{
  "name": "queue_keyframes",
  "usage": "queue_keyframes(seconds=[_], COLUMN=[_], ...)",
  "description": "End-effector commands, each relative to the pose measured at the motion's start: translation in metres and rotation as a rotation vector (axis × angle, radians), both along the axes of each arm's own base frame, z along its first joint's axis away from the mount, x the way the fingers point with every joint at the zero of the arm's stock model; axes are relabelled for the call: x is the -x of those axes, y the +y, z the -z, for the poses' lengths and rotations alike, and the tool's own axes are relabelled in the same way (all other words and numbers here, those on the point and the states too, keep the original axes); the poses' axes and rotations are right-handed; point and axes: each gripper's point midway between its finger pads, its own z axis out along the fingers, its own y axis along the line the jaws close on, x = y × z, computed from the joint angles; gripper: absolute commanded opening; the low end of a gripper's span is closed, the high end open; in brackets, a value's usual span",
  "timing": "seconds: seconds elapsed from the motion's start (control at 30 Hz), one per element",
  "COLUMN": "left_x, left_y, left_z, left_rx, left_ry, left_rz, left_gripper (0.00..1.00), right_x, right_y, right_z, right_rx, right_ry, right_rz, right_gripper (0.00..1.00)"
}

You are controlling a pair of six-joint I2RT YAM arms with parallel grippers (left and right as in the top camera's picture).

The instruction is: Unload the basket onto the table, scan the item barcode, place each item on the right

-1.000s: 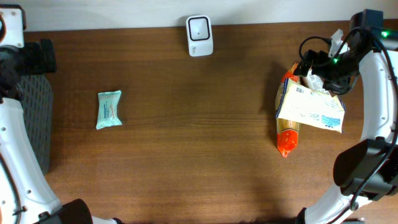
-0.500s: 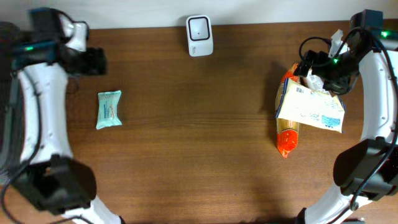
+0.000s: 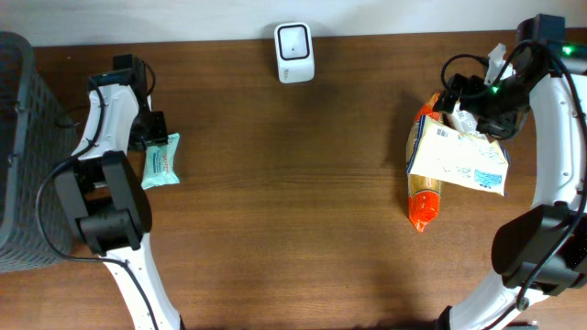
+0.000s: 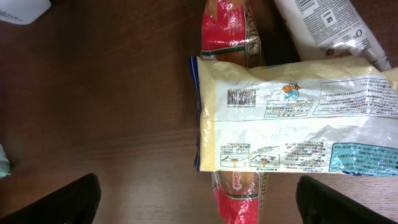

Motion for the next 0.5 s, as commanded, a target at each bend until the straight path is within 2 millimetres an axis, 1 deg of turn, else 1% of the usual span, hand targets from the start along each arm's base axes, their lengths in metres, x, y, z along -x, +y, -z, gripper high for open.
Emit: queue_keyframes(seconds=[0.0,0.07,0.17,0.2,0.27,0.3,0.37,0.4,0.43,0.47], left_x=[0.007,0.013,0.015,0.018,0.02,0.019,0.014,0.01,0.004,-0.003], left_y=[-0.023,-0.075,-0.163,-0.19,-0.235,-0.262,-0.292,-0.31,-0.32,-0.324], left_z=[0.033,0.043,0.039,0.038,0.036,0.03,0.015,-0.003,-0.022,-0.04], left_rx=[0.119,0.284,0.463,0.498,0.524,0.552,0.563,0.576,0.587,0.589], left_ry=[0.057,0.079,0.091,0.096,0.084,0.066,0.031,0.001,-0.029,-0.06], left_rz=[-0.003,0.05,0.177,0.227,0.315,0.372,0.443,0.507,0.543,0.555], left_gripper=[0.49,0.49,0.51,0.51,0.51,0.52,0.52,0.52,0.53,0.54], right_x=[0.001,0.001,0.001,0.0,-0.002,-0.004,-0.004,-0.004,-0.004,-0.004], right_y=[0.0,-0.001,-0.001,-0.001,-0.001,-0.002,-0.002,-0.002,-0.002,0.003], right_z=[-0.001,-0.001,-0.002,-0.002,-0.002,-0.003,-0.003,-0.003,-0.003,-0.003], right_rx=[0.008,0.008,0.009,0.009,0.012,0.014,0.014,0.013,0.012,-0.003], right_ry=[0.0,-0.001,-0.003,-0.004,-0.015,-0.023,-0.026,-0.025,-0.024,-0.025], right_rz=[0.007,0.007,0.007,0.007,0.007,0.007,0.007,0.007,0.007,-0.001], right_gripper=[0.99,0.99,0.99,0.99,0.99,0.99,0.99,0.99,0.99,0.99])
